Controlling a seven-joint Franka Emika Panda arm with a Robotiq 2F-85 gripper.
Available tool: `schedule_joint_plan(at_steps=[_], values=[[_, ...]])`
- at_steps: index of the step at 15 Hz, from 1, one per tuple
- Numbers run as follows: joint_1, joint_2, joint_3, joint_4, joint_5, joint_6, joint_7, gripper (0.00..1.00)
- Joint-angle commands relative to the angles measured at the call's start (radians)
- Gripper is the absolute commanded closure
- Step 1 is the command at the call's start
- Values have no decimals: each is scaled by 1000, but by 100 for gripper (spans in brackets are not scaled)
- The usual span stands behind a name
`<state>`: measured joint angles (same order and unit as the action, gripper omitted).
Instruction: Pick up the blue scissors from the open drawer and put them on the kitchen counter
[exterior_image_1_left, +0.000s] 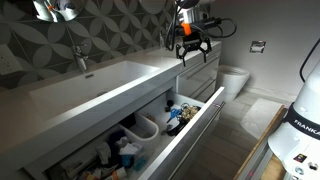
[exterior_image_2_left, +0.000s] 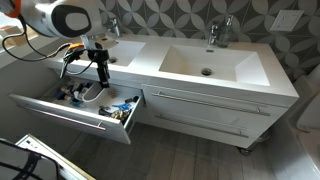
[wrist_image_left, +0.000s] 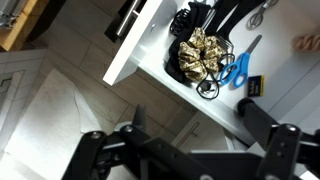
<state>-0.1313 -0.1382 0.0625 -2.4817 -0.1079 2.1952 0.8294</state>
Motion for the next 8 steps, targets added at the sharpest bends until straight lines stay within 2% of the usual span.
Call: schedule_joint_plan(at_steps=[1,2,3,5,8], values=[[70,83,33,57,-11,24,199,0],[93,95,44,59,-45,45,247,0],[87,61,10,36,-13,19,161,0],[116,83,25,45,-23,34,218,0],[118,89,24,52,-26,34,228,0]])
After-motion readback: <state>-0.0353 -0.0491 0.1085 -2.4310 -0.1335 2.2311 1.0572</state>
